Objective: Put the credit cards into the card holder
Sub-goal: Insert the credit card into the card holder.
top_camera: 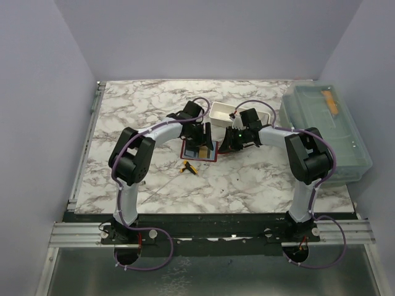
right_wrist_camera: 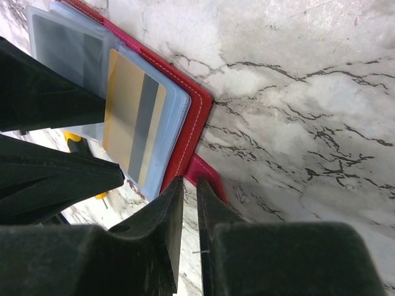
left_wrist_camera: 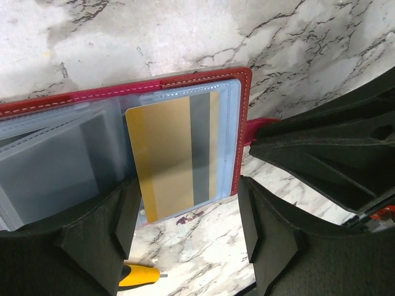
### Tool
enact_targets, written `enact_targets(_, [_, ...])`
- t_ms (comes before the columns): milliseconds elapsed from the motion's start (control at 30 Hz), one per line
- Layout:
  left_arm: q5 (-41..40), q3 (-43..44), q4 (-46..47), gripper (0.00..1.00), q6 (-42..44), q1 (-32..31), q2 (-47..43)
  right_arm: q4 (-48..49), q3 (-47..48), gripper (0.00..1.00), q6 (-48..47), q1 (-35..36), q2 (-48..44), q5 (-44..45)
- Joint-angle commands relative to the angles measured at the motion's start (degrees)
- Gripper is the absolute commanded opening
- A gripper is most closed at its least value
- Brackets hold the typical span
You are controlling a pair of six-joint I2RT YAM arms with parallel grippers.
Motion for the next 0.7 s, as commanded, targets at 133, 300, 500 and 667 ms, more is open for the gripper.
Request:
enact_targets(133, [11.49,-4.58,9.65,0.67,-1.68,0.19,-0.30,-0.24,0.69,0.18,0.00,-0.17,1.28,-0.48])
enact_targets(300, [10.48,-6.62,11.82,0.67,-0.43,0.20,-4.08,-0.40,0.68,0.18,0.00,-0.16,0.90,-0.07])
enact_targets(500, [10.08,-7.43,11.89,0.74,0.75,0.18,-6.80,-1.76,1.07,0.18,-0.44,-0.16,0.02,1.66])
enact_targets(667, [1.41,-3.68,2.24,0.75,-0.95,0.32,-5.95,-5.70,2.25,0.21,-0.70,-0.16,-2.23,6.11])
